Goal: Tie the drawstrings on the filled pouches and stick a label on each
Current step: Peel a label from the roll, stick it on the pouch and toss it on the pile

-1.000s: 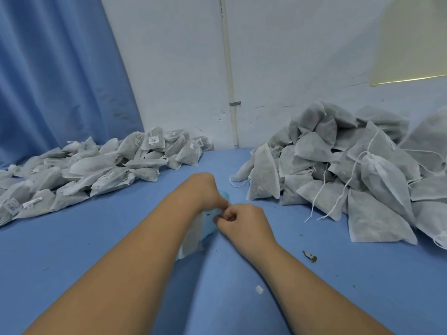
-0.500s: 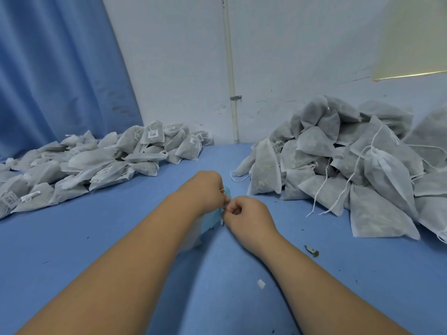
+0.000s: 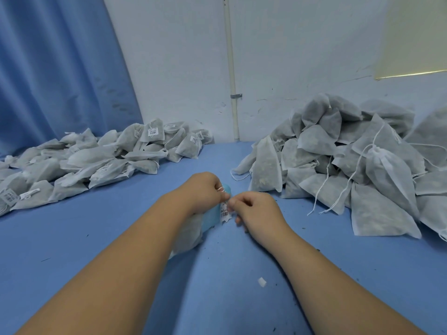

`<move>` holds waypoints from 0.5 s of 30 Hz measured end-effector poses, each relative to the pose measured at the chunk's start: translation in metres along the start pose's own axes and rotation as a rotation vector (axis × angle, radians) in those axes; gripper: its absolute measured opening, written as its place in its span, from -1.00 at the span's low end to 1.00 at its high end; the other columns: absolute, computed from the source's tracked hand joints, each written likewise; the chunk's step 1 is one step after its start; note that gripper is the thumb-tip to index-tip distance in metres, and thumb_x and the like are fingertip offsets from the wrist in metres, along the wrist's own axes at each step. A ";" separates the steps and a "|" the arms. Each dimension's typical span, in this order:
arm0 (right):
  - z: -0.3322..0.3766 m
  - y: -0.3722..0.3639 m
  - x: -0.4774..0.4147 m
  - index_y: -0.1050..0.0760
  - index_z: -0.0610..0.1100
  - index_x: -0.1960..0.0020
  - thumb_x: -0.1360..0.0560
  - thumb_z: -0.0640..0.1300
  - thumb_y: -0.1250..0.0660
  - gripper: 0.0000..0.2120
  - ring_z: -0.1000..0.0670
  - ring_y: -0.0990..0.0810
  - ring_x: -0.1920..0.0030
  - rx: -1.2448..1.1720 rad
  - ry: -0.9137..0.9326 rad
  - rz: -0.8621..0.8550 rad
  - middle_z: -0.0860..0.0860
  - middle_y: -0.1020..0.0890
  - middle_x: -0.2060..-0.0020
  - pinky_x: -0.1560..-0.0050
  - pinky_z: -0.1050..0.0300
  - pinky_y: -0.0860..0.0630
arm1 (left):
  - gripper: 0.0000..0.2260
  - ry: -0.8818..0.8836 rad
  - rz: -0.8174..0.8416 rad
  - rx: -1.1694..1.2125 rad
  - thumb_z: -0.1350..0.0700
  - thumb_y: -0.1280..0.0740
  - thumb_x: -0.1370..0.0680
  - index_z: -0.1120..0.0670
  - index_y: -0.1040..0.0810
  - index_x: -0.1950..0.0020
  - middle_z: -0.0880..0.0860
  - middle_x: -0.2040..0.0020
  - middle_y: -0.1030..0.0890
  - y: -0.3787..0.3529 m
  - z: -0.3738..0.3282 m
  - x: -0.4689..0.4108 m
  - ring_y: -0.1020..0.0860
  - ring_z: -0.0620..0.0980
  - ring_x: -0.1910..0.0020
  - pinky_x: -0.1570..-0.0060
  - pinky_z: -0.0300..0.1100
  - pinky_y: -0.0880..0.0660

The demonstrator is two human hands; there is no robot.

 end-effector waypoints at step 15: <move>-0.002 -0.002 -0.010 -0.59 -0.02 0.10 -0.45 -0.05 -0.40 -0.94 0.03 -0.56 0.08 0.499 0.075 -0.072 0.07 -0.59 0.11 0.04 0.07 -0.52 | -0.81 -0.045 0.049 -0.084 0.02 -0.30 -0.59 0.11 -0.46 0.12 0.01 0.31 -0.44 0.000 -0.005 0.003 -0.37 -0.10 0.41 0.40 -0.23 -0.29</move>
Point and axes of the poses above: each hand's wrist, its own x-axis away from the middle knuckle, its own y-axis out of the back of the hand, z = x × y, the point moved 3 cm from there along -x, towards the middle knuckle
